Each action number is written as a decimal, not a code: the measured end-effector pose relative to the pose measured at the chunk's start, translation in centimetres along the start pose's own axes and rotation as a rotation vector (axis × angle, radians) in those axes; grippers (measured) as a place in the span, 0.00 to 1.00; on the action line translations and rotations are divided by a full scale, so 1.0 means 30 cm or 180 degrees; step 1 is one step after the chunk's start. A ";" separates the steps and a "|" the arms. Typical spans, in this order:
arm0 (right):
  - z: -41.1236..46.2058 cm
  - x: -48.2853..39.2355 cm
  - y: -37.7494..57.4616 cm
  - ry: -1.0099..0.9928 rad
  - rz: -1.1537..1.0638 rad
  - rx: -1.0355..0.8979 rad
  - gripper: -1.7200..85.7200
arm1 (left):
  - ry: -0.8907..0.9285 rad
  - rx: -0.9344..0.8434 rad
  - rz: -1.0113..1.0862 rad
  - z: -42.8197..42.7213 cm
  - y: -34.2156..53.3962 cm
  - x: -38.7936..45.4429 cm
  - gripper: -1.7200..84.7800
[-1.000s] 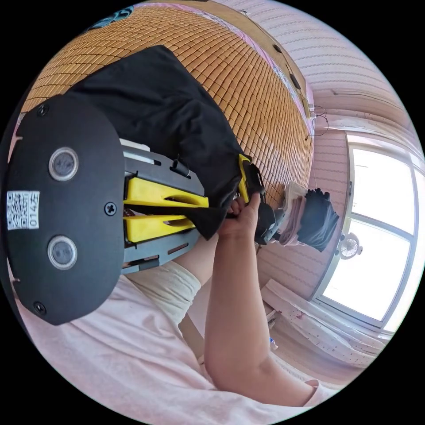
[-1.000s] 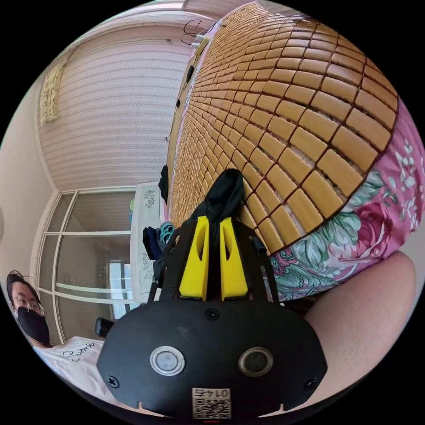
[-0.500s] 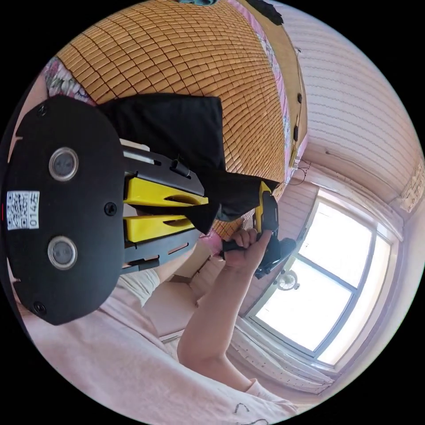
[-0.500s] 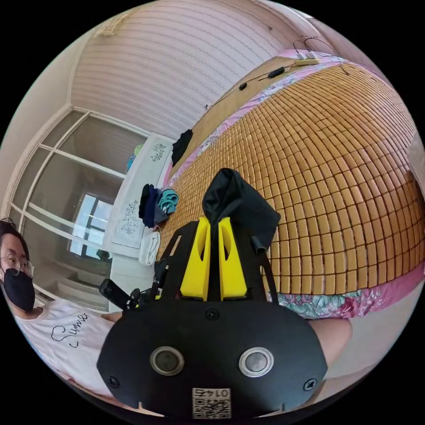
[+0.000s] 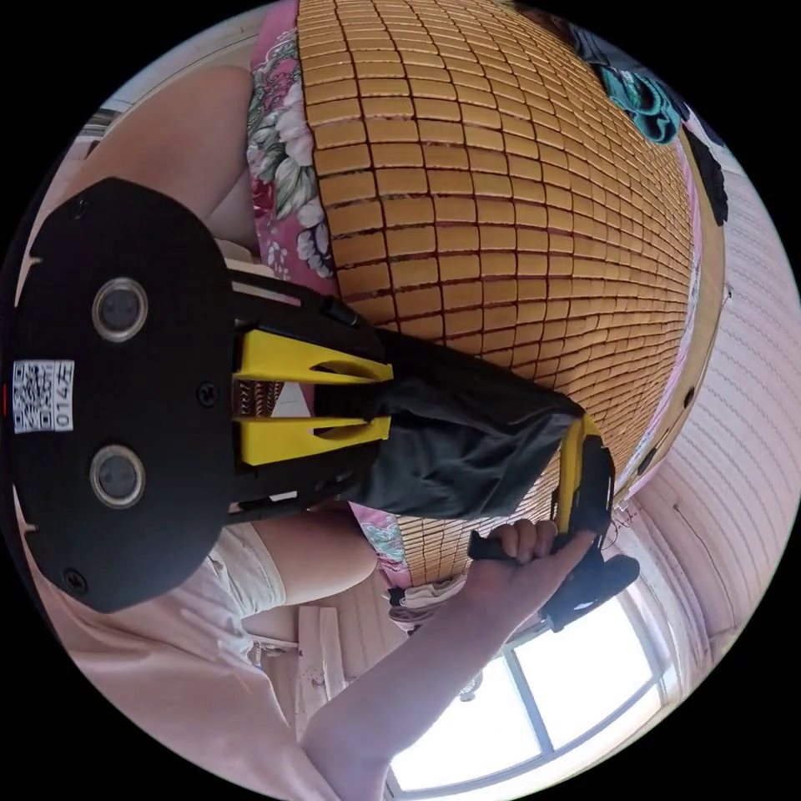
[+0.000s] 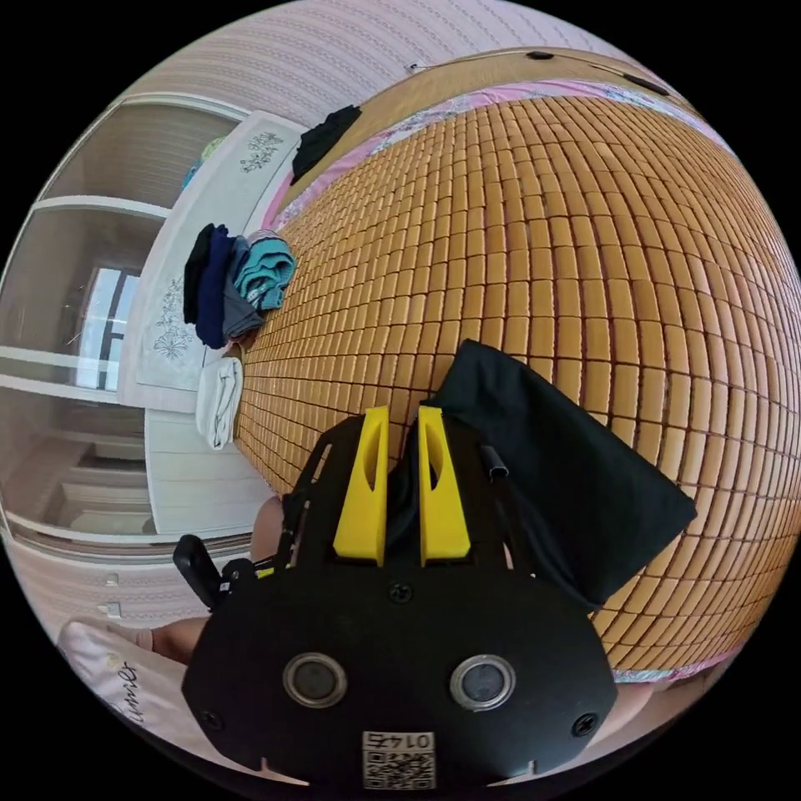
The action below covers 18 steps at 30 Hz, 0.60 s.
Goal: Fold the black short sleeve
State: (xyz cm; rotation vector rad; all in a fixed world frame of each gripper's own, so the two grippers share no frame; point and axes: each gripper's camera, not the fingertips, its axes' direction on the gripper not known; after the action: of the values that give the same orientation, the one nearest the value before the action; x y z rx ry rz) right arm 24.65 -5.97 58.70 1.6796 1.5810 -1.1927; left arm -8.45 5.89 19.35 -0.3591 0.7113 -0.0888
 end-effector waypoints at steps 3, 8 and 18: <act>-0.025 -0.061 -0.052 0.0426 -0.0329 -0.0052 0.09 | 0.0006 -0.0071 -0.0150 -0.011 0.008 -0.066 0.09; 0.051 -0.132 -0.125 0.1410 -0.0855 -0.0442 0.13 | -0.0356 -0.0237 -0.0187 -0.035 0.000 -0.099 0.09; 0.152 -0.276 -0.110 0.1684 -0.1365 -0.0742 0.08 | -0.0441 -0.0131 -0.0101 0.020 -0.048 -0.007 0.16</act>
State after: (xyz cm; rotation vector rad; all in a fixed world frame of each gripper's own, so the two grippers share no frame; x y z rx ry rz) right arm 21.03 -13.40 64.36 1.6282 2.3942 -0.7255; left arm -8.17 4.76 20.41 -0.4120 0.5712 -0.0787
